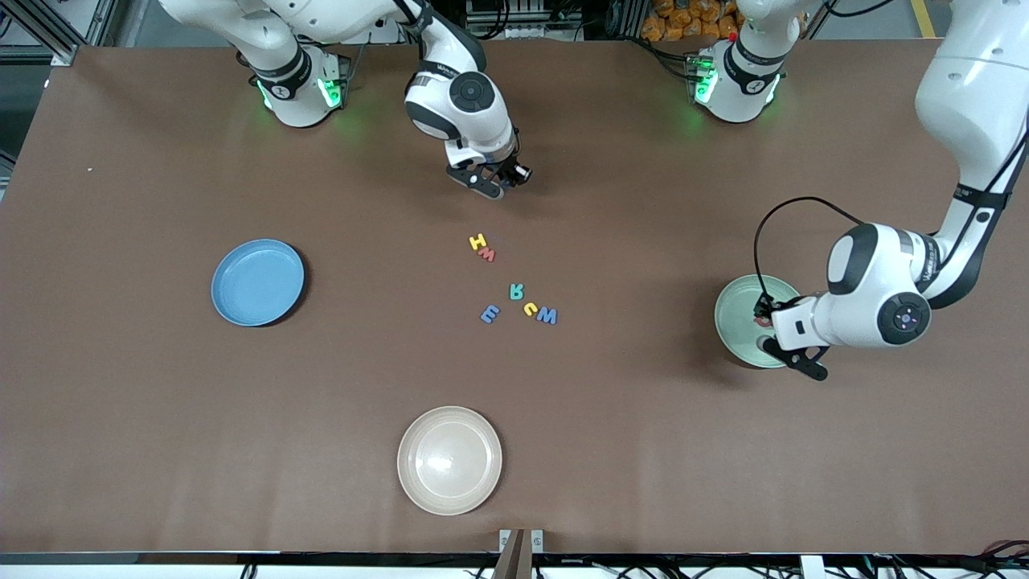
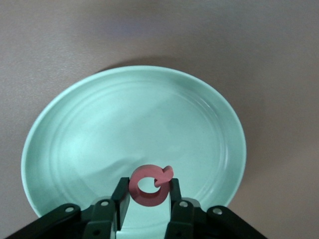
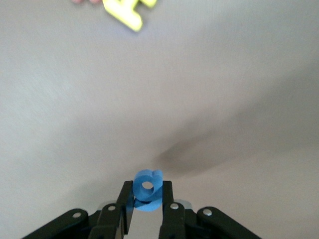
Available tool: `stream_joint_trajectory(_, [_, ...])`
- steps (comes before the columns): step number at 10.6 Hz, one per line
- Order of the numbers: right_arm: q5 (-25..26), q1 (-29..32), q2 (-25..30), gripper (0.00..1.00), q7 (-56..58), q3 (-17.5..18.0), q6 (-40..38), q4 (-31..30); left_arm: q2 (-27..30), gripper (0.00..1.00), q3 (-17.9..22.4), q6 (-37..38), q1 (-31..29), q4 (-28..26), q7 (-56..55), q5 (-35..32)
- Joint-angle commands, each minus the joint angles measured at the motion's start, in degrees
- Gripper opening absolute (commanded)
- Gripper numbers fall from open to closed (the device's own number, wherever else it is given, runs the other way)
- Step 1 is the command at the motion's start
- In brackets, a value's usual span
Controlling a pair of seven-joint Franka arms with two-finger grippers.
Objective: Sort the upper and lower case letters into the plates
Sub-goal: 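Put g on blue plate with the right gripper while the left gripper returns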
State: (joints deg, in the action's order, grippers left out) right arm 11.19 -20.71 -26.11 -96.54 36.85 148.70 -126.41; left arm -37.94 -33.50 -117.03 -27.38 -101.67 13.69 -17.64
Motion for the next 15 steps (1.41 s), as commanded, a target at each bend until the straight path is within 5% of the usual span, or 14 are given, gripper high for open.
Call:
stream_joint_trajectory(1, [0.94, 6.26, 5.26, 0.0, 4.21, 0.85, -7.15, -0.77, 1.64, 1.0, -0.95, 0.84, 0.92, 1.9, -3.22, 0.95])
stream_joint_trajectory(4, [0.32, 18.13, 7.48, 0.0, 13.89, 2.09, -10.88, -0.41, 4.97, 1.0, -1.22, 1.54, 8.54, 4.02, -7.86, 0.59])
stream_joint_trajectory(6, [0.23, 22.02, 7.48, 0.0, 21.0, -0.44, -11.14, 0.37, 5.95, 1.0, -1.65, 1.54, 15.39, 5.33, -14.88, 0.59])
stream_joint_trajectory(8, [-0.03, 22.55, 7.04, 0.0, 27.59, -5.63, -11.93, 3.27, 6.13, 1.0, -1.66, 1.54, 23.13, 6.21, -21.03, 0.77])
stream_joint_trajectory(10, [-5.71, 22.56, 7.47, 0.0, 40.92, -13.34, -12.55, 5.2, 5.43, 1.0, -1.57, 1.54, 29.99, 7.01, -32.7, 0.85])
stream_joint_trajectory(12, [-8.03, 22.64, 7.39, 0.0, 51.48, -20.03, -24.36, 12.3, 4.11, 1.0, -1.22, 1.46, 37.98, 7.36, -40.81, 0.85])
stream_joint_trajectory(15, [-8.29, 22.64, 8.18, 0.0, 65.65, -29.7, -28.28, 12.42, -0.63, 1.0, -0.17, -0.99, 43.72, 10.69, -43.31, -1.41])
